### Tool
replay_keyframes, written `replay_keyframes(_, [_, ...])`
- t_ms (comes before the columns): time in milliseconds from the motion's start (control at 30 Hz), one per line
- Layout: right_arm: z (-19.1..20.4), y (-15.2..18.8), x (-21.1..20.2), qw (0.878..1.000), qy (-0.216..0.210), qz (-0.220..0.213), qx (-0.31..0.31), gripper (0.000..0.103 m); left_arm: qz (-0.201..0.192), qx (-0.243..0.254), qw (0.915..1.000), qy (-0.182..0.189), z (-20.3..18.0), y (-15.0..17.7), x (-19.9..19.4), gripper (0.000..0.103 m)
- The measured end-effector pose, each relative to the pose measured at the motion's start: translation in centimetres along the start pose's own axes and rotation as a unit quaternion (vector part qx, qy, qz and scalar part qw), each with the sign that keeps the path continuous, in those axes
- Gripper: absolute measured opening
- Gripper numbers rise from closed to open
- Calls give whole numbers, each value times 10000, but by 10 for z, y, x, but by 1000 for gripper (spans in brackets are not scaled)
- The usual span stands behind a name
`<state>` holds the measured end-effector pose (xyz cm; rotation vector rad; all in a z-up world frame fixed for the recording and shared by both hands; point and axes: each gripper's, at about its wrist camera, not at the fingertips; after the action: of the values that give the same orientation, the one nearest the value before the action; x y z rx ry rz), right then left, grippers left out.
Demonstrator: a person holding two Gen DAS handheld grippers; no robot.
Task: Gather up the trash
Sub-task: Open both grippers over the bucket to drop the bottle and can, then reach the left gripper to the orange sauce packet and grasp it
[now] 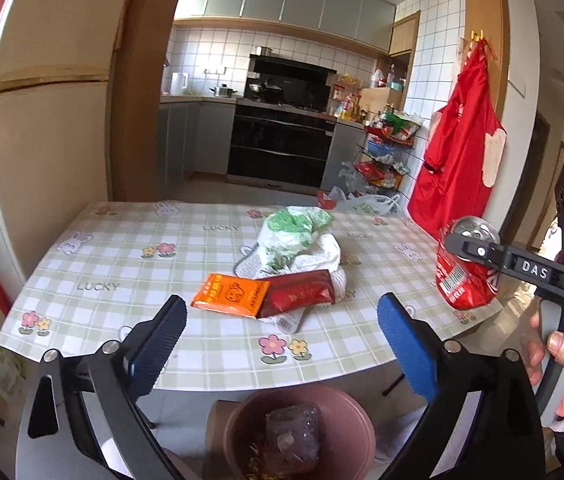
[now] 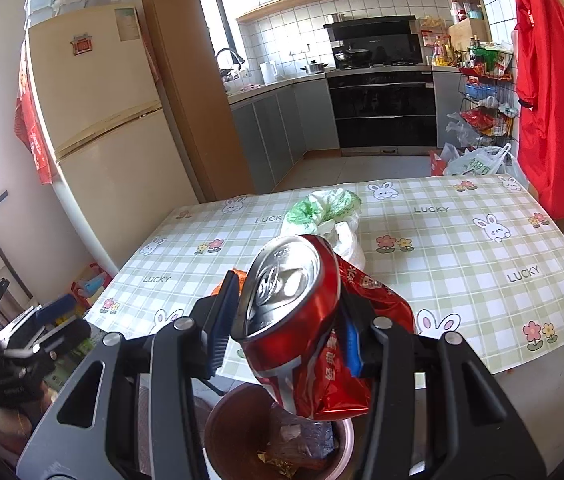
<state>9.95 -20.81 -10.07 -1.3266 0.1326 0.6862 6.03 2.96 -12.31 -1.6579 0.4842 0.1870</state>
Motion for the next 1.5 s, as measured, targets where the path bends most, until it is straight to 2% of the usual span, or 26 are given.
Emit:
replay_keyframes(100, [11, 3, -2, 9999, -91, 76, -73, 46, -103, -10, 9992, -395, 13, -7, -7, 97])
replay_keyframes(300, [30, 8, -5, 9993, -200, 197, -230, 46, -259, -264, 9953, -895, 46, -13, -23, 97])
replay_keyframes(433, [38, 8, -6, 9990, -266, 258, -241, 47, -321, -426, 9929, -1062, 62, -13, -31, 97])
replay_keyframes(733, [56, 10, -7, 9980, -382, 307, -398, 49, -334, -519, 9922, -1081, 72, -6, -38, 97])
replay_keyframes(933, [54, 7, -10, 9988, -290, 206, -343, 72, -311, -542, 9920, -1094, 73, -4, -38, 97])
replay_keyframes(1000, [51, 7, -11, 9993, -189, 154, -291, 86, -297, -524, 9920, -1111, 73, -4, -38, 97])
replay_keyframes(1067, [48, 6, -11, 9996, -97, 121, -248, 92, -296, -510, 9919, -1121, 72, -5, -38, 97])
replay_keyframes(1200, [41, 7, -10, 9997, 58, 157, -183, 97, -280, -494, 9919, -1135, 71, -4, -36, 97])
replay_keyframes(1500, [28, 13, 1, 9985, 438, 310, -115, 97, -173, -442, 9928, -1104, 67, 1, -29, 97])
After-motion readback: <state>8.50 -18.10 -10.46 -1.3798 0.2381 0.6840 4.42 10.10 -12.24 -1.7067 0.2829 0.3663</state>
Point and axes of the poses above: each gripper's, at about its wrist camera, not at the fingertips, and x roughly the way its jaws point, z to its left, y to its underside, and after that the axes turned 4 degrees about -z, right-handed
